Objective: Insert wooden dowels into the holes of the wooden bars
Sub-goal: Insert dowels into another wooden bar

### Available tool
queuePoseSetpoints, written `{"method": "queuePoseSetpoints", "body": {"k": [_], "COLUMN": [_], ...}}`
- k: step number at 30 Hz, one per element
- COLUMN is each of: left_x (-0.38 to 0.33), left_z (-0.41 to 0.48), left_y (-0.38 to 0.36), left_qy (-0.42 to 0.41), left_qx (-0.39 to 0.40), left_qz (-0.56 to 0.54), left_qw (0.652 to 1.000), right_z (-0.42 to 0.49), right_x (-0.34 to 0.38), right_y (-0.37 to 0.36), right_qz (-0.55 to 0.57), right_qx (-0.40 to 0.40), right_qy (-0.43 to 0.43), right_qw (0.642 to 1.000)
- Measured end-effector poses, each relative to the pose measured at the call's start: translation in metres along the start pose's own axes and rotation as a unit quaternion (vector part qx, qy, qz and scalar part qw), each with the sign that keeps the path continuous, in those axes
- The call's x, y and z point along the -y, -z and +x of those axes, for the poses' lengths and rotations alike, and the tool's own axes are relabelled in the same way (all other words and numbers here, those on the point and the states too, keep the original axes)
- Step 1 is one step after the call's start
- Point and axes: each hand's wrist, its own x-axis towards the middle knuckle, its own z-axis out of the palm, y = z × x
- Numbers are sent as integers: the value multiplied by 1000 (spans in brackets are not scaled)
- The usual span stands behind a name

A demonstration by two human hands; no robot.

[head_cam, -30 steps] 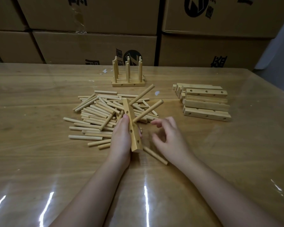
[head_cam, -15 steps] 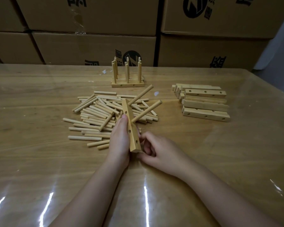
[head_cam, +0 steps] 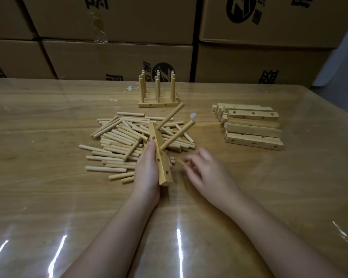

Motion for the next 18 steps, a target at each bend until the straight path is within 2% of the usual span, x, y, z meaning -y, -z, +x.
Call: {"method": "queuePoseSetpoints", "body": {"k": [3, 5, 7, 10, 14, 16, 18], "left_x": [-1, -2, -2, -2, -1, 0, 1], "left_z": [-1, -1, -1, -1, 0, 0, 1], "left_y": [0, 0, 0, -1, -1, 0, 1], "left_qy": [11, 16, 13, 11, 8, 10, 11], "left_qx": [1, -1, -1, -1, 0, -1, -6], "left_qz": [-11, -15, -17, -25, -26, -24, -20], "left_qw": [1000, 1000, 1000, 1000, 1000, 1000, 1000], "right_z": [-1, -1, 0, -1, 0, 0, 0], "right_x": [0, -2, -4, -8, -10, -11, -11], "right_y": [2, 2, 1, -1, -3, -5, -3], "right_qz": [94, 147, 174, 132, 90, 89, 145], "right_qx": [-98, -135, -125, -77, -32, -38, -64], "right_qy": [-65, -101, -131, -153, -131, -128, -133], "right_qw": [989, 975, 968, 976, 987, 987, 978]}}
